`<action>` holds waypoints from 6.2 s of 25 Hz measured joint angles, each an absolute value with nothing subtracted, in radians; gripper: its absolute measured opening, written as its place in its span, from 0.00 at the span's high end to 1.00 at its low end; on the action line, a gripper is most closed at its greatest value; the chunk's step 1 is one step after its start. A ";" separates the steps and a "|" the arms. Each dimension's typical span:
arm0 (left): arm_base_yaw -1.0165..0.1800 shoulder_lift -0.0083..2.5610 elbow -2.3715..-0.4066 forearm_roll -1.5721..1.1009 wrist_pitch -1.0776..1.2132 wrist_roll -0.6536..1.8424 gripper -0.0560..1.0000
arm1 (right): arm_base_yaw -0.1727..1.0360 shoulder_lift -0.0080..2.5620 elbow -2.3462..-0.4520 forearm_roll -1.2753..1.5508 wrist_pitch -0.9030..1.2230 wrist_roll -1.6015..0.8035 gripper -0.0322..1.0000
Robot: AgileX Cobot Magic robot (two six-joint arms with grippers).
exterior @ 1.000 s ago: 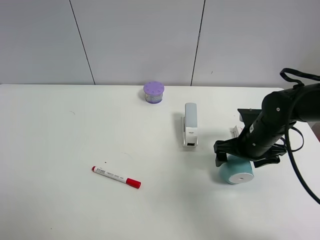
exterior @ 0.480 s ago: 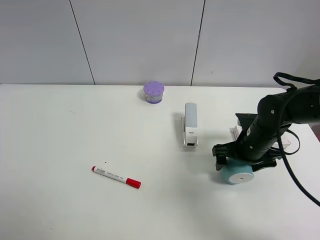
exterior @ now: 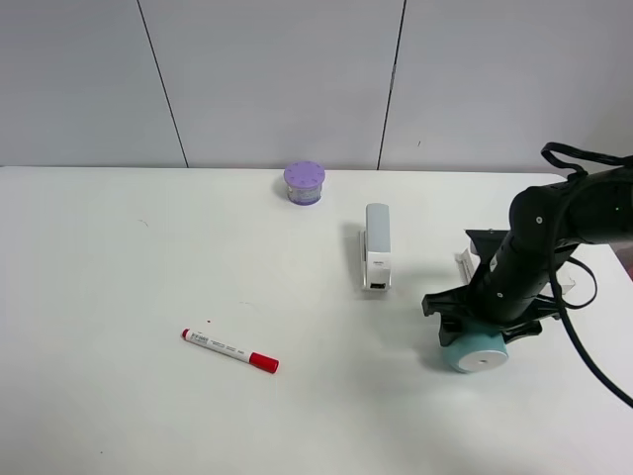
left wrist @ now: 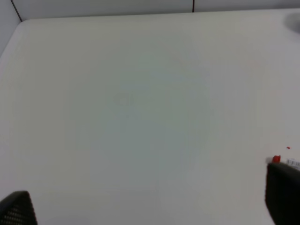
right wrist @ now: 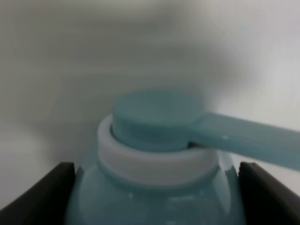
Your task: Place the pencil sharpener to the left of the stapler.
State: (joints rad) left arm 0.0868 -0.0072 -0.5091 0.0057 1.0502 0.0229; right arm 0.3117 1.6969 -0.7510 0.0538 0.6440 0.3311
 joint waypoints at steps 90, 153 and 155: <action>0.087 -0.007 -0.509 0.006 1.050 0.023 0.01 | 0.579 2.380 -2.008 0.078 1.223 0.000 0.33; 0.087 -0.007 -0.509 0.007 1.050 0.023 0.01 | 0.561 2.094 -2.310 0.127 1.214 -0.041 0.01; 0.087 -0.007 -0.509 0.007 1.050 0.023 0.01 | 0.547 2.053 -2.223 0.082 1.214 -0.047 0.01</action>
